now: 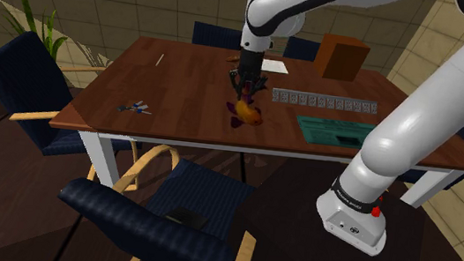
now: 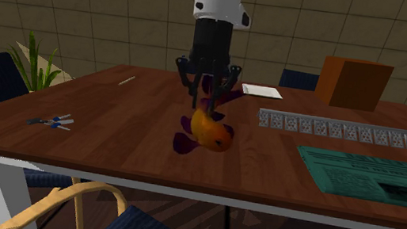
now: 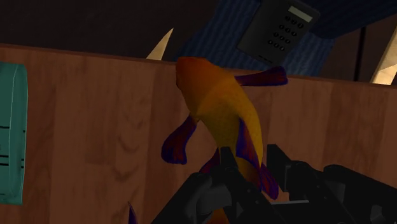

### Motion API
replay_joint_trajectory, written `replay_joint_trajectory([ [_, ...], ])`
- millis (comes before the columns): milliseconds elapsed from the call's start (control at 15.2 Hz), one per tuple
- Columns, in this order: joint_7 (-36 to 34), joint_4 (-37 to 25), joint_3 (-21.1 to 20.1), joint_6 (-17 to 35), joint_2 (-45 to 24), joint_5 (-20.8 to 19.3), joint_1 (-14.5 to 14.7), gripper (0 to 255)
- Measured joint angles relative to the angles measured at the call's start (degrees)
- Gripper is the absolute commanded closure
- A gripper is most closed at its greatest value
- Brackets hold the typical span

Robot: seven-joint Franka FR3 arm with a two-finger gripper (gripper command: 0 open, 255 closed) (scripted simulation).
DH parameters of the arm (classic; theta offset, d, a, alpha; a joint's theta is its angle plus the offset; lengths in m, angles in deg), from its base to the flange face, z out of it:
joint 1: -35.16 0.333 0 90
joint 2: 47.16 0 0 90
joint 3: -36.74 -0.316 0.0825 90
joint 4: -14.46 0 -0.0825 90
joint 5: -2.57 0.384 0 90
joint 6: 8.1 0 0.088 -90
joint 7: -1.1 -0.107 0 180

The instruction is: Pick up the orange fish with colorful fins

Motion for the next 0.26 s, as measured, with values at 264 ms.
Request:
replay_joint_trajectory([
  [264, -0.2, -1.8, 0.2, -2.9, 1.2, -0.2, -0.1, 255],
])
